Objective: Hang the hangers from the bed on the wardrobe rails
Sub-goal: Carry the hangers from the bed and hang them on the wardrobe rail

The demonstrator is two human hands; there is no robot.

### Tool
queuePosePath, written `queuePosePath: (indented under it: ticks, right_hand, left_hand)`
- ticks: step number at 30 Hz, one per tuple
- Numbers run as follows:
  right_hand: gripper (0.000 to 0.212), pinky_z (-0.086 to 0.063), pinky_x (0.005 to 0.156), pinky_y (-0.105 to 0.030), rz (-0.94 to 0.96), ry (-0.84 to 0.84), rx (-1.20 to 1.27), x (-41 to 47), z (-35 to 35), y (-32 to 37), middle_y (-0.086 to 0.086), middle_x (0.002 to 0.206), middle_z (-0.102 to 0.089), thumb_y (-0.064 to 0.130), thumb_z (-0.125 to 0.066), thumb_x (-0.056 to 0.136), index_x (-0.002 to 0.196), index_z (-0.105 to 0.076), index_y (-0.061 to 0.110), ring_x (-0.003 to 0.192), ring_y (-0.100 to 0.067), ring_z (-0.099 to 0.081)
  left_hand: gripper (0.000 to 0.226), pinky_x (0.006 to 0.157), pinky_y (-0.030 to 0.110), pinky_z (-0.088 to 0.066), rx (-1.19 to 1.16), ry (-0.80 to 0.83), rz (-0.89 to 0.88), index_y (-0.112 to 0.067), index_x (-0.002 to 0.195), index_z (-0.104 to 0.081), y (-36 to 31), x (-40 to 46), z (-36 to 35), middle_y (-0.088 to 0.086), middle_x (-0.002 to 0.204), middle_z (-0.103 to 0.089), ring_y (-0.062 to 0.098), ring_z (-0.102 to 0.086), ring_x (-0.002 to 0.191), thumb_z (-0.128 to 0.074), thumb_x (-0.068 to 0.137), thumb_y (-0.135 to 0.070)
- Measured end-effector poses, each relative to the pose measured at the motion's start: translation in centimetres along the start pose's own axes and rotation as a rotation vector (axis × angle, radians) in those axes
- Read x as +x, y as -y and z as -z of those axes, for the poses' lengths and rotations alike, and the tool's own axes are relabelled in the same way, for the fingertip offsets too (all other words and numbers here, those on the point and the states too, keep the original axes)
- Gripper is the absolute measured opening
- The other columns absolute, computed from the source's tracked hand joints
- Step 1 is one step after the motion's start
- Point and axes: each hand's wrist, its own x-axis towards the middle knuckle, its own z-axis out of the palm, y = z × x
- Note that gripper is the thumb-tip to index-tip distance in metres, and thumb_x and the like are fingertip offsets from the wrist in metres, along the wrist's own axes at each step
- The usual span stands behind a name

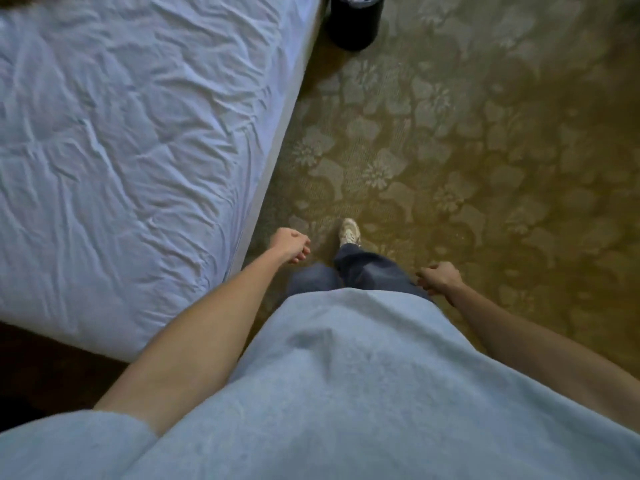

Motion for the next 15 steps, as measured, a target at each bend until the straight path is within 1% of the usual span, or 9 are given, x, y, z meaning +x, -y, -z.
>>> queuePosePath:
  ticks: [1, 3, 6, 8, 10, 11, 13, 15]
  right_hand:
    - [0.025, -0.058, 0.076, -0.040, 0.044, 0.008, -0.021, 0.9, 1.0, 3.2, -0.017, 0.085, -0.073, 0.015, -0.059, 0.094, 0.086, -0.075, -0.003, 0.074, -0.028, -0.066]
    - [0.025, -0.059, 0.078, -0.037, 0.138, 0.013, -0.038, 2.3, 2.8, 10.1, -0.014, 0.090, -0.075, 0.018, -0.059, 0.096, 0.095, -0.076, 0.000, 0.080, -0.026, -0.069]
    - [0.023, -0.059, 0.070, -0.032, 0.285, 0.014, -0.045, 4.0, 4.5, 20.6, -0.008, 0.085, -0.074, 0.021, -0.059, 0.095, 0.097, -0.075, 0.006, 0.075, -0.019, -0.068]
    - [0.022, -0.055, 0.061, -0.026, 0.376, 0.025, -0.064, 5.1, 5.4, 27.5, -0.004, 0.081, -0.073, 0.021, -0.059, 0.095, 0.096, -0.076, 0.007, 0.070, -0.014, -0.067]
    - [0.019, -0.053, 0.058, -0.024, 0.447, 0.041, -0.088, 6.1, 6.1, 33.8, -0.001, 0.079, -0.073, 0.021, -0.060, 0.094, 0.094, -0.075, 0.011, 0.068, -0.011, -0.066]
    - [0.017, -0.056, 0.060, -0.027, 0.472, 0.049, -0.100, 6.7, 6.4, 36.7, -0.002, 0.080, -0.074, 0.021, -0.060, 0.093, 0.093, -0.075, 0.012, 0.070, -0.013, -0.067]
    - [0.018, -0.060, 0.070, -0.035, 0.498, 0.060, -0.127, 8.2, 7.2, 42.1, -0.006, 0.084, -0.075, 0.019, -0.059, 0.089, 0.090, -0.075, 0.011, 0.074, -0.017, -0.069]
    - [0.018, -0.060, 0.072, -0.036, 0.494, 0.069, -0.167, 10.0, 8.2, 46.9, -0.006, 0.085, -0.076, 0.019, -0.059, 0.089, 0.088, -0.075, 0.012, 0.074, -0.017, -0.068]
  left_hand:
    - [0.022, 0.050, 0.022, -0.048, 0.002, -0.007, 0.024, 0.001, 0.106, -0.073, -0.6, 0.4, 0.8, 0.013, 0.089, -0.071, 0.016, -0.060, 0.059, -0.056, 0.101, -0.012]
    - [0.024, 0.054, 0.026, -0.049, -0.009, -0.018, 0.081, 0.004, 0.106, -0.073, -1.5, 1.1, 2.6, 0.017, 0.090, -0.072, 0.019, -0.061, 0.063, -0.055, 0.101, -0.011]
    - [0.023, 0.049, 0.024, -0.046, -0.026, -0.034, 0.162, 0.006, 0.102, -0.073, -2.5, 2.4, 5.3, 0.021, 0.094, -0.074, 0.017, -0.059, 0.058, -0.058, 0.099, -0.011]
    - [0.023, 0.045, 0.021, -0.044, -0.017, -0.048, 0.198, 0.003, 0.102, -0.075, -3.2, 3.5, 7.2, 0.017, 0.093, -0.074, 0.013, -0.057, 0.054, -0.059, 0.099, -0.012]
    - [0.023, 0.045, 0.019, -0.043, -0.023, -0.048, 0.223, 0.002, 0.098, -0.075, -4.2, 5.0, 9.0, 0.014, 0.090, -0.072, 0.012, -0.055, 0.054, -0.057, 0.100, -0.013]
    - [0.025, 0.044, 0.017, -0.043, -0.026, -0.040, 0.237, 0.000, 0.091, -0.074, -4.8, 5.9, 10.0, 0.013, 0.086, -0.071, 0.012, -0.054, 0.054, -0.056, 0.101, -0.012]
    - [0.034, 0.035, 0.009, -0.036, -0.053, -0.041, 0.258, -0.004, 0.069, -0.066, -6.6, 8.2, 11.8, 0.006, 0.068, -0.064, 0.009, -0.053, 0.050, -0.053, 0.101, -0.007]
    - [0.044, 0.031, 0.009, -0.034, -0.091, -0.054, 0.279, -0.007, 0.057, -0.055, -9.3, 10.5, 13.8, 0.000, 0.048, -0.056, 0.005, -0.052, 0.036, -0.051, 0.100, -0.003]
